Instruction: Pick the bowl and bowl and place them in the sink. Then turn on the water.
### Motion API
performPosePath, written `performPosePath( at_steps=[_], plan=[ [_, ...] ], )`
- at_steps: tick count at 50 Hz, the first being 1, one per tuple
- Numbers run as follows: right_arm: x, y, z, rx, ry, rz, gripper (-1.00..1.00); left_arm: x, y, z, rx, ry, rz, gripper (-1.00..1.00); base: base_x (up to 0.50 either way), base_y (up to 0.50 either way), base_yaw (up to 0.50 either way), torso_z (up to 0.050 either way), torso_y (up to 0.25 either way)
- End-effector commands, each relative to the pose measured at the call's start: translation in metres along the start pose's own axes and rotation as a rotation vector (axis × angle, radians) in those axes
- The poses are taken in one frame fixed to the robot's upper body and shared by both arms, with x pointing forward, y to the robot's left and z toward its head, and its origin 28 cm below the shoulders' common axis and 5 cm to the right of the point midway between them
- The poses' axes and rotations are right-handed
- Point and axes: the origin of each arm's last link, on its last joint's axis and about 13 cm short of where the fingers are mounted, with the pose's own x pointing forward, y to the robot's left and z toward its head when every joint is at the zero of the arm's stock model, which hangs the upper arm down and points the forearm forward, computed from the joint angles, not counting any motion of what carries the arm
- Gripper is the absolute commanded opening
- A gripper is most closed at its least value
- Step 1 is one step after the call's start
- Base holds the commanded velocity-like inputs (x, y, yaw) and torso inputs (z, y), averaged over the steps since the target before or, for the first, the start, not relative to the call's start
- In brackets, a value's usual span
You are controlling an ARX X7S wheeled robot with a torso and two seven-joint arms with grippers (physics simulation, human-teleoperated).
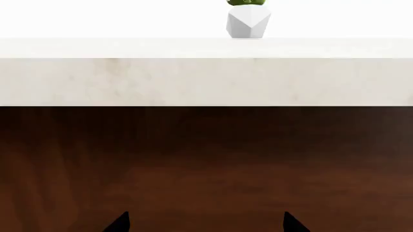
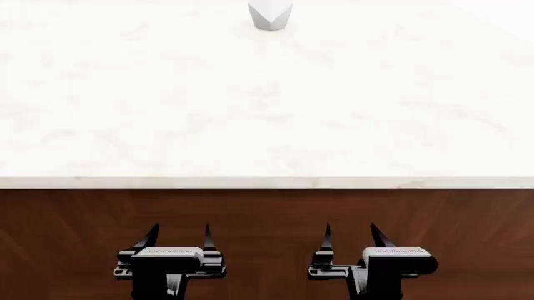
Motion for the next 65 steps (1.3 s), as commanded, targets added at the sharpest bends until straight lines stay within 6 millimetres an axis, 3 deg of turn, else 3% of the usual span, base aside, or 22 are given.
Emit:
performPosePath(
  at_steps=[1,10,20,29,38,46,49,59,65],
  plan=[
    [0.0,0.001,0.0,0.002,0.0,0.002,1.0,0.0,0.0,-0.001,-0.001,0.014,0.002,1.0,0.0,0.0,0.0,0.0,0.0],
    [0.0,0.003,0.001,0.019,-0.003,0.007,1.0,-0.002,0.001,0.003,-0.022,0.013,-0.03,1.0,0.0,0.0,0.0,0.002,0.0],
    [0.0,0.004,0.013,0.023,-0.034,0.013,1.0,-0.005,-0.001,0.016,-0.023,-0.025,-0.06,1.0,0.0,0.0,0.0,0.05,0.0],
    [-0.003,-0.001,0.058,0.026,-0.145,-0.009,1.0,-0.005,0.002,0.058,-0.022,-0.117,-0.097,1.0,0.0,0.0,0.0,0.05,0.0],
    [0.016,-0.002,0.093,0.015,-0.21,-0.026,1.0,0.001,0.009,0.102,-0.028,-0.208,-0.109,1.0,0.0,0.0,0.0,0.05,0.0],
    [0.046,-0.01,0.141,-0.012,-0.267,-0.037,1.0,0.026,0.018,0.162,-0.042,-0.248,-0.095,1.0,0.0,0.0,0.0,0.05,0.0],
    [0.061,-0.016,0.164,-0.015,-0.28,-0.051,1.0,0.045,0.023,0.191,-0.056,-0.258,-0.1,1.0,0.0,0.0,0.0,0.05,0.0],
    [0.106,-0.042,0.246,-0.134,-0.31,-0.1,1.0,0.109,0.032,0.26,-0.113,-0.193,-0.165,1.0,0.0,0.0,0.0,0.024,0.0],
    [0.135,-0.057,0.278,-0.193,-0.293,-0.119,1.0,0.146,0.041,0.29,-0.068,-0.206,-0.115,1.0,0.0,0.0,0.0,0.0,0.0]
  ],
)
